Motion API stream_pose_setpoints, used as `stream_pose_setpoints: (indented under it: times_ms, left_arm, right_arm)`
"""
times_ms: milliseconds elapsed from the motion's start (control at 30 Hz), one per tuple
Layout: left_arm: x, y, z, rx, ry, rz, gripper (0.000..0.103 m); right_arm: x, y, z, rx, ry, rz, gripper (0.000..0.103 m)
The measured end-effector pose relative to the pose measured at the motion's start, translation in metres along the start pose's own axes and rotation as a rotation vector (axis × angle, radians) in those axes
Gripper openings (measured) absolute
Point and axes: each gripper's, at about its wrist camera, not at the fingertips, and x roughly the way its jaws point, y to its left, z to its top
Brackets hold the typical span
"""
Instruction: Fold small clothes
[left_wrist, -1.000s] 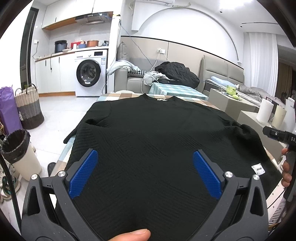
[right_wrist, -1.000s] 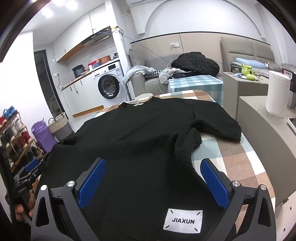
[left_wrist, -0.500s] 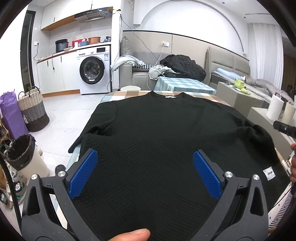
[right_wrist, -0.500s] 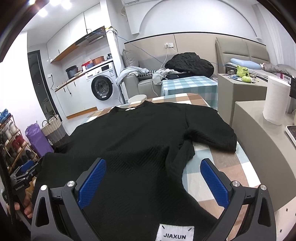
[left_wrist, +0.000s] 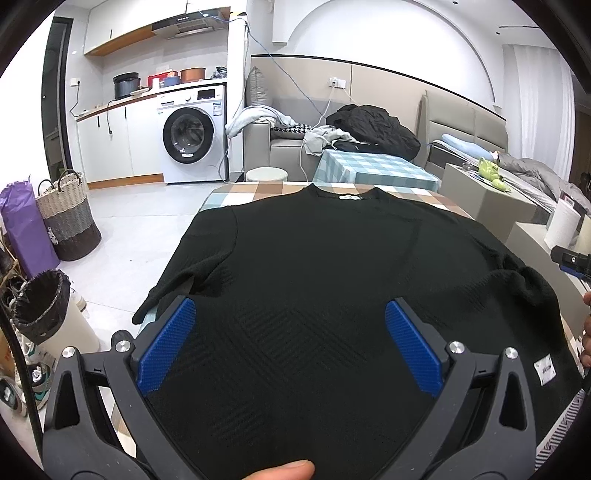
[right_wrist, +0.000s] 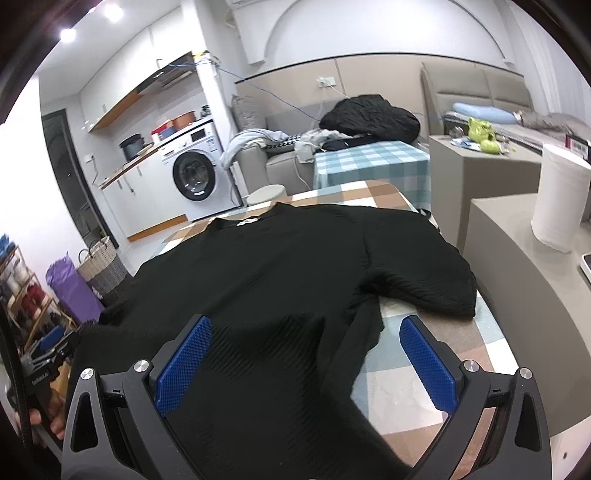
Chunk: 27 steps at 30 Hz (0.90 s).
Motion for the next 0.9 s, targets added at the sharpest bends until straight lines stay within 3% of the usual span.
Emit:
stream_pose_setpoints:
  times_ms: [233, 367, 500, 667, 900]
  left_arm:
    - [0.022, 0.011, 0.021, -0.044, 0.008, -0.03, 0.102]
    - [0.033, 0.018, 0.029, -0.065, 0.004, -0.05, 0.102]
    - [0.038, 0.021, 0.032, -0.058, 0.003, -0.044, 0.102]
    - [0.049, 0.024, 0.032, -0.056, 0.015, -0.035, 0.102]
    - [0.06, 0.027, 0.027, -0.05, 0.035, -0.021, 0.102]
  right_arm:
    - [0.009, -0.034, 0.015, 0.115, 0.04, -0.102, 0.103]
    - [0.016, -0.07, 0.023, 0.231, 0.082, -0.113, 0.103]
    - [0.035, -0.109, 0.023, 0.378, 0.177, -0.077, 0.086]
    - [0.055, -0.142, 0.01, 0.517, 0.239, -0.028, 0.083]
    - [0.075, -0.168, 0.015, 0.574, 0.243, -0.087, 0.069]
